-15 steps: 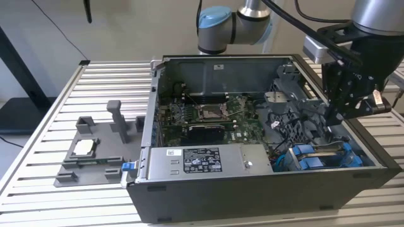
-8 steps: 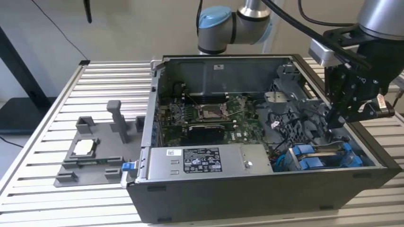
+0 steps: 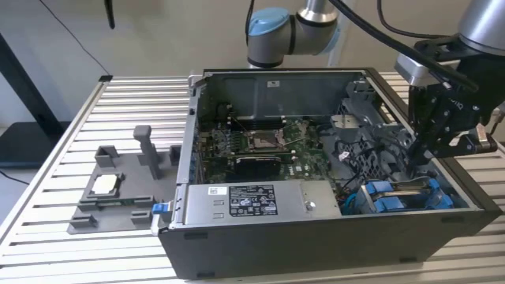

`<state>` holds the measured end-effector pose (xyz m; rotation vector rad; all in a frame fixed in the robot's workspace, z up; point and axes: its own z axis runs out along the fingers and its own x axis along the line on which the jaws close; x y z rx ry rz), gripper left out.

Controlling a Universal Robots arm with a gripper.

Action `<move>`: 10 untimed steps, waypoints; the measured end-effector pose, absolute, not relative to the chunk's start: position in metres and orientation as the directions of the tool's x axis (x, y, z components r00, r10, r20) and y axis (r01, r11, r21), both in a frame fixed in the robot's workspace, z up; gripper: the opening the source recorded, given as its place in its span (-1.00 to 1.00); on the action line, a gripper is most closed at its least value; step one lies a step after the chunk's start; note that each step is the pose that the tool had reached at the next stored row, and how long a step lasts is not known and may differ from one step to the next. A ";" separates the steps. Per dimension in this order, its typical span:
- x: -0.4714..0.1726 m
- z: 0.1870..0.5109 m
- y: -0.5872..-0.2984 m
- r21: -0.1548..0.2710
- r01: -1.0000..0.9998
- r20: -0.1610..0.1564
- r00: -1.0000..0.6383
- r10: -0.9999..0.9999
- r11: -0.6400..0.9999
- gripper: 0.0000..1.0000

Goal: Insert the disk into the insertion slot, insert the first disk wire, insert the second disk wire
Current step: 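Insert the first disk wire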

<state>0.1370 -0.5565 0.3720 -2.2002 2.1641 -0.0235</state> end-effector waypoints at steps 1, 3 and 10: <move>0.138 0.372 -0.557 -0.042 -0.999 -0.028 0.017 -0.999 -0.016 -0.62; 0.140 0.371 -0.558 -0.025 -1.000 -0.028 0.017 -0.999 -0.016 -0.62; 0.152 0.367 -0.561 0.005 -1.000 -0.029 0.016 -0.999 -0.016 -0.62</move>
